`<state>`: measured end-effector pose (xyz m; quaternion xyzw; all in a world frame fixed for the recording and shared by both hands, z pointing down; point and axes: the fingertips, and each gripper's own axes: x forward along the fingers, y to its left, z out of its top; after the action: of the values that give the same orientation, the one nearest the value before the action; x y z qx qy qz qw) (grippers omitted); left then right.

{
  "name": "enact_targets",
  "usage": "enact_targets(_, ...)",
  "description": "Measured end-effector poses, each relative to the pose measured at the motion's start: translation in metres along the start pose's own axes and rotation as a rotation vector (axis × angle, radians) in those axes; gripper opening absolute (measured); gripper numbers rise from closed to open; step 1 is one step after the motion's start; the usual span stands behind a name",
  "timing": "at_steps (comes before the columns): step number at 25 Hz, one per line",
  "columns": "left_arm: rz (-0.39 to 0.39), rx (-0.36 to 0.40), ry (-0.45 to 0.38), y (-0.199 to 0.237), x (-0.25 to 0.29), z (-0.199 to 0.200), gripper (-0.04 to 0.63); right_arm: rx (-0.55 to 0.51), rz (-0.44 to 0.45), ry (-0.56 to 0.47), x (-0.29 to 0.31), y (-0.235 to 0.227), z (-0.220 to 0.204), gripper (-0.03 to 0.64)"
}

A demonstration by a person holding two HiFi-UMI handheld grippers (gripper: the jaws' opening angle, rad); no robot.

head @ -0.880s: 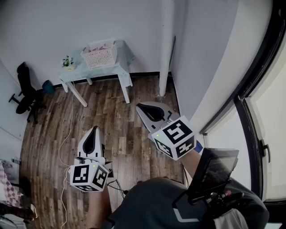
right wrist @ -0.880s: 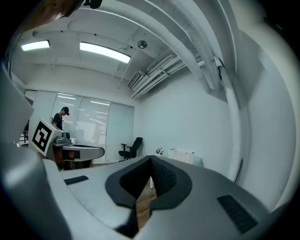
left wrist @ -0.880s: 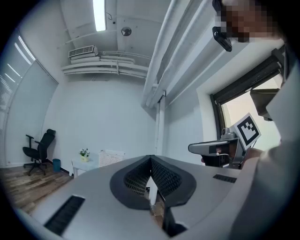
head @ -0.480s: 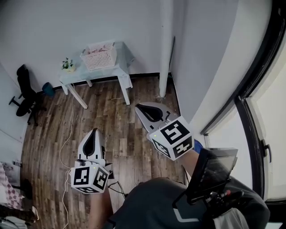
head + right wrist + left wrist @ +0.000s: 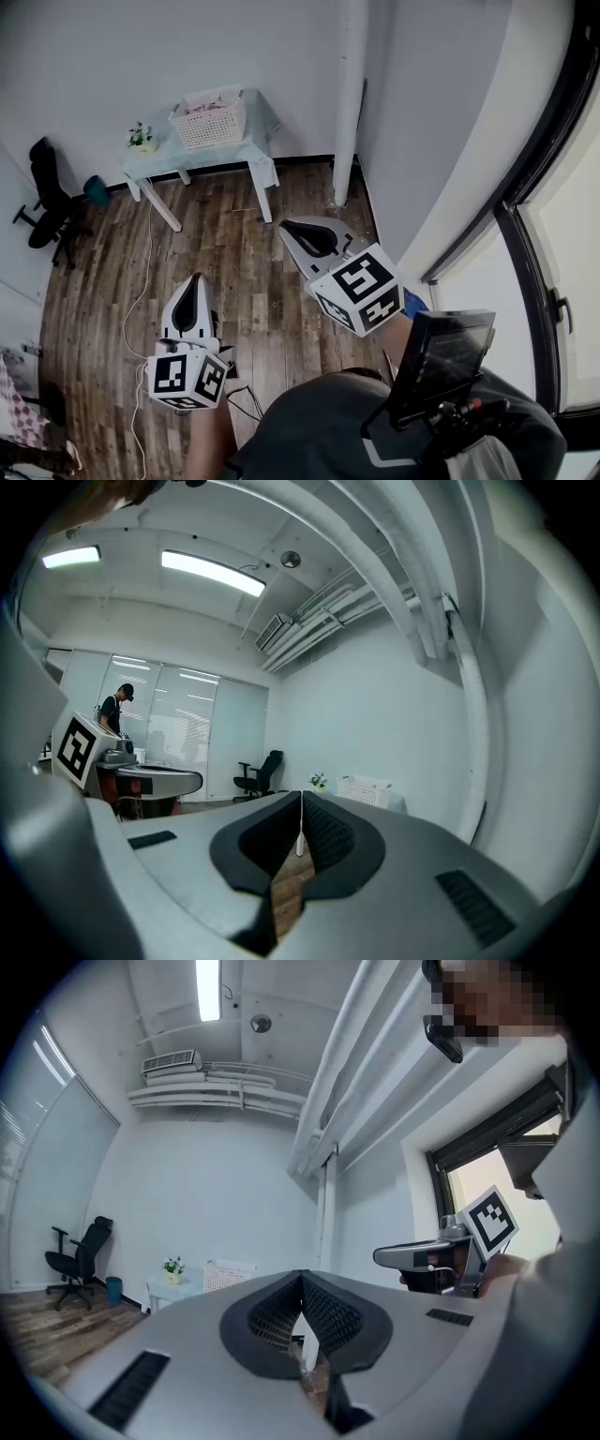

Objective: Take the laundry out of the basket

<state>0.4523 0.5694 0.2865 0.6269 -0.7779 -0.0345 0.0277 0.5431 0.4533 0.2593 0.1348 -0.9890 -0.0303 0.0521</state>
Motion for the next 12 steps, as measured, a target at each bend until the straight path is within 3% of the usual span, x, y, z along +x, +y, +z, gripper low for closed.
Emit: enact_targets(12, -0.007, -0.021, -0.006, 0.048, 0.01, -0.012, 0.009, 0.002, 0.001, -0.011, 0.044, 0.007, -0.003, 0.017)
